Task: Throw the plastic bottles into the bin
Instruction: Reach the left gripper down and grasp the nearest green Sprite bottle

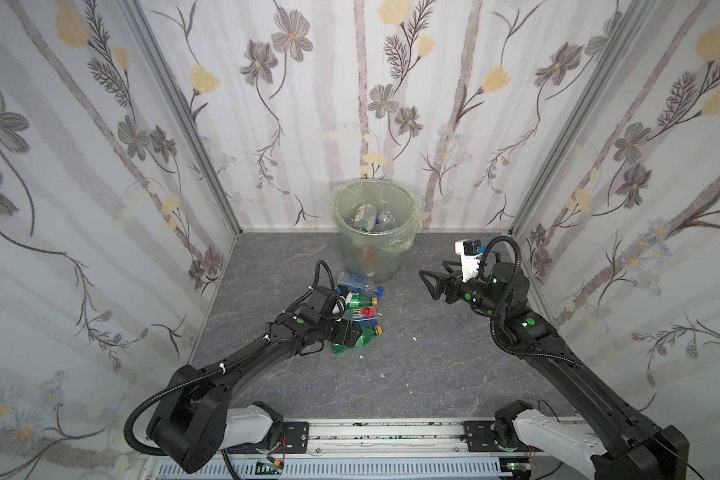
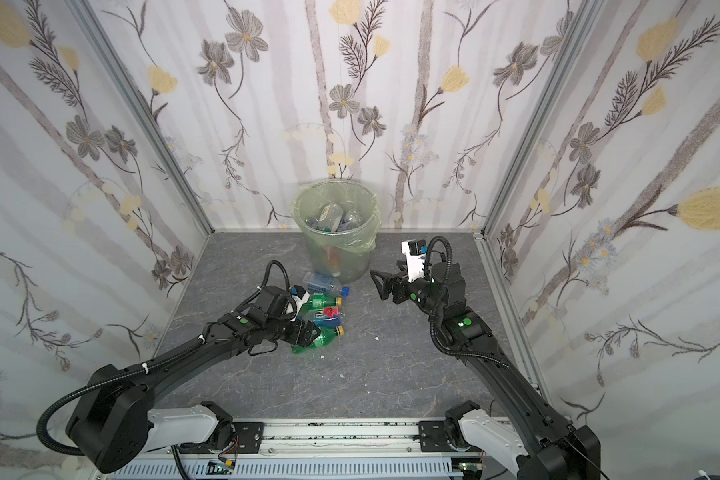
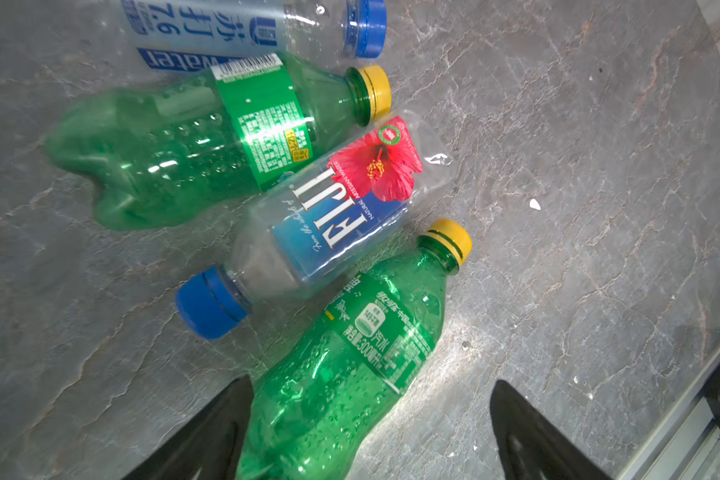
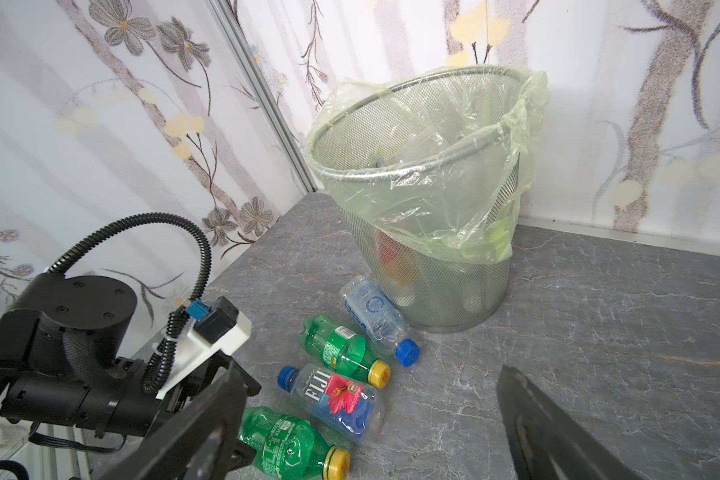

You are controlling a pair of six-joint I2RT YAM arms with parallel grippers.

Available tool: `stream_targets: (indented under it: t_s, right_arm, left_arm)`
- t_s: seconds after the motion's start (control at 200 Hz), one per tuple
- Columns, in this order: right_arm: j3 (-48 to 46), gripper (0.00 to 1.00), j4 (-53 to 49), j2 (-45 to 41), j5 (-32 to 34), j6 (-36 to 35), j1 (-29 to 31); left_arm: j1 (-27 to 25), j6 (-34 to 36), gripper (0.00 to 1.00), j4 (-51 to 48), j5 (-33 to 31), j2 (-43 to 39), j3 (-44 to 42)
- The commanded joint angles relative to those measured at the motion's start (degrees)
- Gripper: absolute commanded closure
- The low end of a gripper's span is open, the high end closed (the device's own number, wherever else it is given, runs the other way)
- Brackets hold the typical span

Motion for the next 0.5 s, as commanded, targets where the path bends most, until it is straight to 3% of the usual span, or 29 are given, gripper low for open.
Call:
stream_targets:
  t_s: [0.0, 0.495]
  right_arm:
    - [-0.39, 0.05, 3.15, 0.55, -1.26, 0.53, -0.04]
    - [-2.94, 0.05, 4.82, -0.99, -0.73, 0.44, -0.08]
  left_arm:
    - [-0.30, 1.18, 0.10, 2.76, 1.96, 1.15, 0.40]
    - [-3.03, -2.20, 0.14, 8.12, 2.05, 5.82, -2.25]
